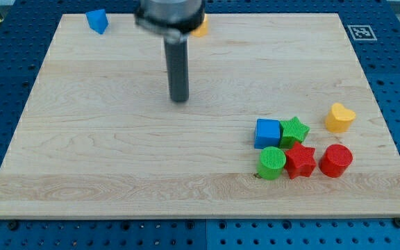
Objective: Slide the blue cube to the top right
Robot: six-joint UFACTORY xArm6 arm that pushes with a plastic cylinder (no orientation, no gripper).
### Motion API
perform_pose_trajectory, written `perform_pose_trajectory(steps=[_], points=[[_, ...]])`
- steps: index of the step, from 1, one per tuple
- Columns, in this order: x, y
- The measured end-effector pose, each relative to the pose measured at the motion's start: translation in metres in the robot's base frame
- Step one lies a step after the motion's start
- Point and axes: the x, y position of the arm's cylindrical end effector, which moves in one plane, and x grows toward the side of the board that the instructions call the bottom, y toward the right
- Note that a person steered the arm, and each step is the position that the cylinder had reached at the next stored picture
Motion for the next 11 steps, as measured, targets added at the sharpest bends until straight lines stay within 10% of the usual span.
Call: perform_pose_trajectory(steps=[2,11], points=[[0.080,0.048],[0.016,0.158]])
